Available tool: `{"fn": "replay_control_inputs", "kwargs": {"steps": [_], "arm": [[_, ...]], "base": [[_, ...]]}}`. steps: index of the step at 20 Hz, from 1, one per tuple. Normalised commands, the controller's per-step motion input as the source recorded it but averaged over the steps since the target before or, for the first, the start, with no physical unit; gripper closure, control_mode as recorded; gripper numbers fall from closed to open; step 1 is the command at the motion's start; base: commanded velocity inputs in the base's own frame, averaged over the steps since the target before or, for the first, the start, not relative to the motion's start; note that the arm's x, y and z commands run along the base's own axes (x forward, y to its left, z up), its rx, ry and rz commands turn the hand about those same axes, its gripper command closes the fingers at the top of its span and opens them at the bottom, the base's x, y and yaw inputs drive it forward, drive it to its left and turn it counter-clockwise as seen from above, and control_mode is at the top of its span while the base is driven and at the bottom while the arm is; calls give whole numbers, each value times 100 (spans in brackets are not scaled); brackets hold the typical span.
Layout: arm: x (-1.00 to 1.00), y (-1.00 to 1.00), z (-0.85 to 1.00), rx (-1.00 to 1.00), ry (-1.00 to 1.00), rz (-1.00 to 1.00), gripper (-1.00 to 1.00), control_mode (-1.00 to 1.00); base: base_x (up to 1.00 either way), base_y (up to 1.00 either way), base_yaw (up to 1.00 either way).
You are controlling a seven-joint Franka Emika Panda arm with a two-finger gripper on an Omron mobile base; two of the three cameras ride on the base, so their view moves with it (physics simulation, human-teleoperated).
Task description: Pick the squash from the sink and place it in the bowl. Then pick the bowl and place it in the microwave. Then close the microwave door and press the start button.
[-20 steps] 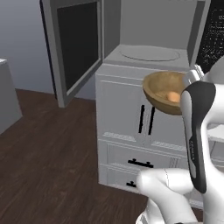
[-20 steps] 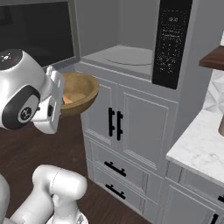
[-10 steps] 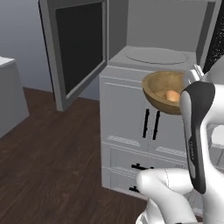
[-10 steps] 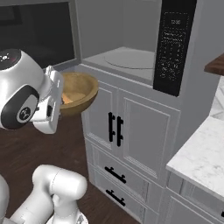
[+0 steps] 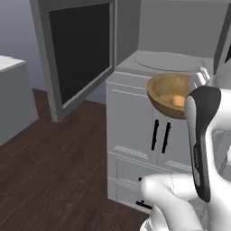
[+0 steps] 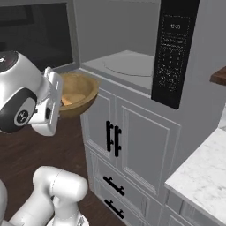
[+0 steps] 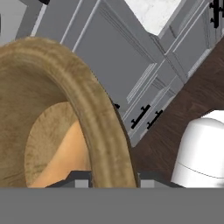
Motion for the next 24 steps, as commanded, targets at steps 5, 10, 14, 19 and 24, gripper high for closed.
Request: {"fn": "replay_control_inputs", "kwargs": {"steps": [5,10,14,19,24], "arm": [[0,0,0,0,0,0,100,100],[0,0,6,0,-3,-1,100,-100],[2,0,47,0,-24,-10,100,-100],[21,0,41,0,-24,-11,100,-100],[66,-18,31,5,-12,-1,100,-100]], "base": [[52,-28,8],[21,0,-1],[0,0,0],[0,0,0],[0,0,0]]}}
